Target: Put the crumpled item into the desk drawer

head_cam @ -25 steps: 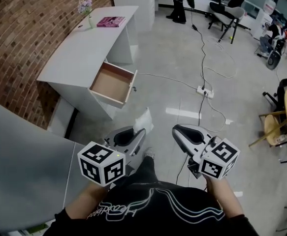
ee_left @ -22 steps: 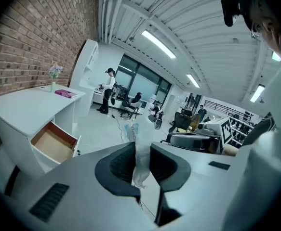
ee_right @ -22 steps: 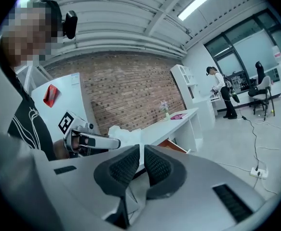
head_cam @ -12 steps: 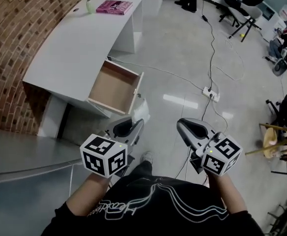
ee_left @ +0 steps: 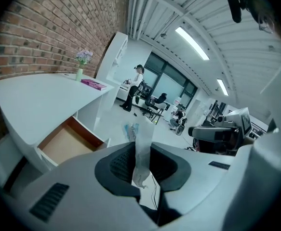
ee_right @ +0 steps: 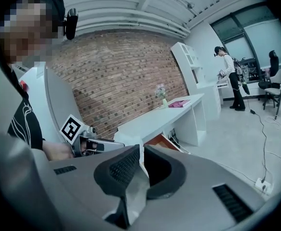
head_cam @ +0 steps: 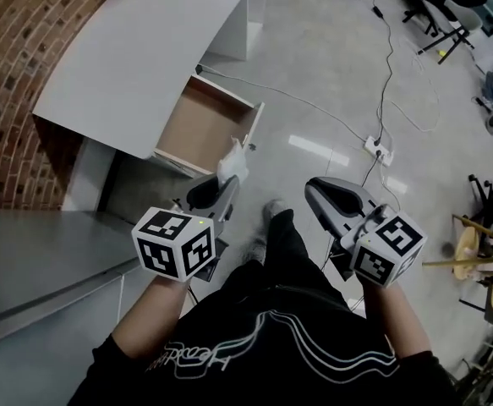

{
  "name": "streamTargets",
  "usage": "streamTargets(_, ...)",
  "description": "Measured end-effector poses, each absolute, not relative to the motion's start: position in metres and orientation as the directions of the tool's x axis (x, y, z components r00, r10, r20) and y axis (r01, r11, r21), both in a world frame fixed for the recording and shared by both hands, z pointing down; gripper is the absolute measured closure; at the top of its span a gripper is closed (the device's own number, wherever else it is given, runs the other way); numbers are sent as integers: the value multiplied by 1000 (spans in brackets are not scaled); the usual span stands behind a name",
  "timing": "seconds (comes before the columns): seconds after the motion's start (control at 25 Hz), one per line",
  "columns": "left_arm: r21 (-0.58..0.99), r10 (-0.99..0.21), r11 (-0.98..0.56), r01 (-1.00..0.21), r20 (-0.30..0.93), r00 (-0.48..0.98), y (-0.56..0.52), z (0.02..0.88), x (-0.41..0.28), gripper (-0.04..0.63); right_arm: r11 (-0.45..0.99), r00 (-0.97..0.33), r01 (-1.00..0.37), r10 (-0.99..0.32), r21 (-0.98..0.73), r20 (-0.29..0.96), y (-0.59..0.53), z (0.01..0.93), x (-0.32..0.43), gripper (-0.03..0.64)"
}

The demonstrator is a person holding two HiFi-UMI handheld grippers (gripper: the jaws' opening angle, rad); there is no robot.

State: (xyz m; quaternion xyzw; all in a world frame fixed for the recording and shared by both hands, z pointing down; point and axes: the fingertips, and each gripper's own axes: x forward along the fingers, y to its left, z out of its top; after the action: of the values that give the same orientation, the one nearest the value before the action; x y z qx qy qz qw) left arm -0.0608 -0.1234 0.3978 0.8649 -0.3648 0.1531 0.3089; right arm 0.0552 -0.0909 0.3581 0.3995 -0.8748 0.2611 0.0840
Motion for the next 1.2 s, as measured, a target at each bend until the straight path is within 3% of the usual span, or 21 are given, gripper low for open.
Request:
streamTargets(0.48, 450, -568, -379, -809, 576, 587, -224, 458, -66, 531, 591, -749, -661, -553, -462, 365, -215, 407, 46, 561)
streamTargets(1.2, 436, -506, -160, -886, 734, 453, -362, 620, -76, 531, 541, -778, -628, -440, -560, 447, -345, 512, 64, 561)
